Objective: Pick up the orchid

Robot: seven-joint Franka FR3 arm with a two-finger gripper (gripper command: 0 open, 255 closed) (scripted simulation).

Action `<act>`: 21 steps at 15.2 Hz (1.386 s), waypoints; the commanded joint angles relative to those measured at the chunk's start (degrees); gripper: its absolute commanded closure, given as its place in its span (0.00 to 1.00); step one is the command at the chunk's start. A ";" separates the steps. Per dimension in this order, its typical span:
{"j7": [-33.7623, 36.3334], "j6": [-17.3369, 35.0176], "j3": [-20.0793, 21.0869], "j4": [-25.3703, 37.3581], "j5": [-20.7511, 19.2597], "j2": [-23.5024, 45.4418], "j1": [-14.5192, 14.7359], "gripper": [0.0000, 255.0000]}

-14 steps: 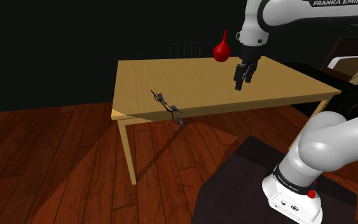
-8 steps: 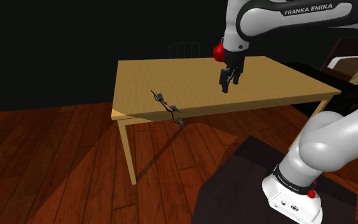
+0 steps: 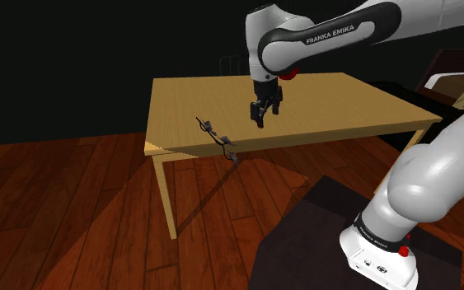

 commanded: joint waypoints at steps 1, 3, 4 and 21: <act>2.48 0.72 1.31 3.29 -1.88 5.07 0.13 0.00; 4.92 1.02 2.35 6.81 -3.99 10.12 0.41 0.00; 6.12 1.03 2.78 8.70 -5.10 12.67 0.62 0.00; 16.80 -2.62 2.62 36.21 -18.00 45.06 6.58 0.00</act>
